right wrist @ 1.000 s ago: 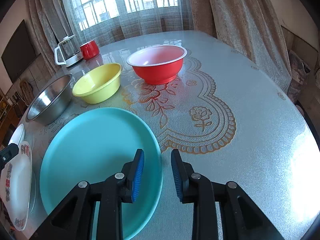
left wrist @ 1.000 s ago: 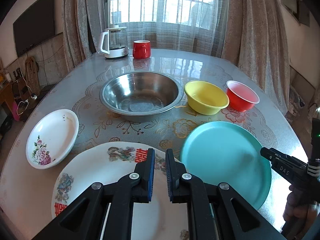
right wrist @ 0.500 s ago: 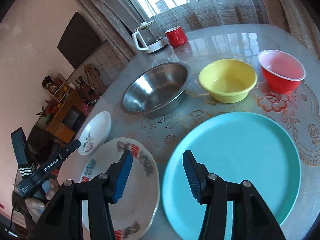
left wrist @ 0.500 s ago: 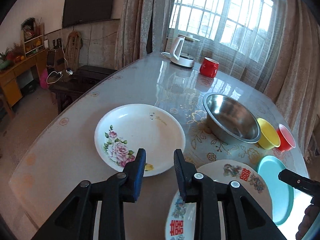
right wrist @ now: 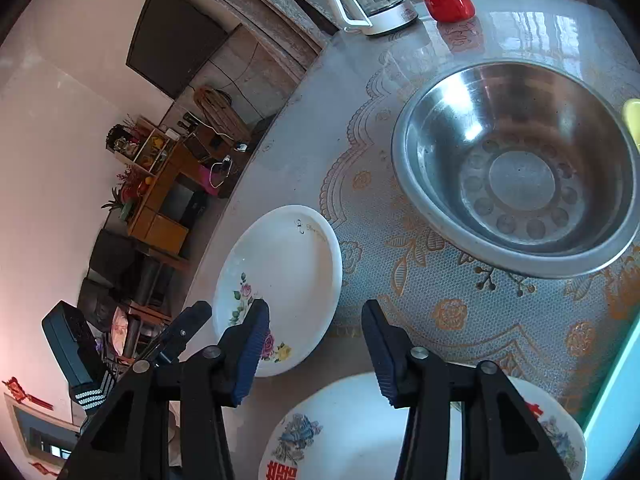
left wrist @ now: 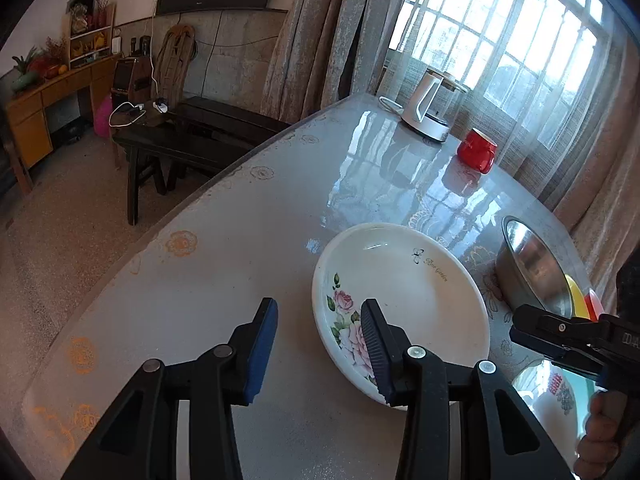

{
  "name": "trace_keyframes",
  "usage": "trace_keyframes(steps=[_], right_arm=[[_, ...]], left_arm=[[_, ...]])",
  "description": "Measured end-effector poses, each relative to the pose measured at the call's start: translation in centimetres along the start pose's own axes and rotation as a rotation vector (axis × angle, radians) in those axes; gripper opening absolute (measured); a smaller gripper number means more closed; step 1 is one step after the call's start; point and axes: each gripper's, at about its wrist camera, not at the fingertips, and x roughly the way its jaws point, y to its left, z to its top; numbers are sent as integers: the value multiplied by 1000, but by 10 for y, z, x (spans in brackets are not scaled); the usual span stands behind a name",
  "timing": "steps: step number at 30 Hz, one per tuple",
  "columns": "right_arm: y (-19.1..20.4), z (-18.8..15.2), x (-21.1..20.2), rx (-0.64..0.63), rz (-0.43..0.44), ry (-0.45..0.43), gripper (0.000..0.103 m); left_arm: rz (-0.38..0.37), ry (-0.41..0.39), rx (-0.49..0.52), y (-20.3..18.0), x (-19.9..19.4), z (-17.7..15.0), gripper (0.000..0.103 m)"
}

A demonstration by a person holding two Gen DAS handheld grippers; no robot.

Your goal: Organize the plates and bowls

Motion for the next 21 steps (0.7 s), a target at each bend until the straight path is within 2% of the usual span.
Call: trace_keyframes(steps=[5,8,9,11,13,14,17,21], right_arm=[[4,13,33,4,-89,35,40],[5,17,44,-15,-113,52,37],[6,18,47,-24,-126,54,34],[10,19,49,-50,-146,49,30],[13,20,53,-71,-157,54,25],[16,20,55,-89,-158,59,21],[23,16,51,-124,-183,62,21],[23,15,40,-112,-166,49,21]], left_arm=[[-34,56,-15,10,21,7,42],[-48,75,-4,9,30,9,40],[-60,83,4,8,32,9,36],[-75,83,34,4,37,10,34],[-76,83,66,-1,41,11,26],[-104,94,72,-3,42,10,23],[-65,81,107,-11,41,5,23],[-98,94,96,-10,35,0,23]])
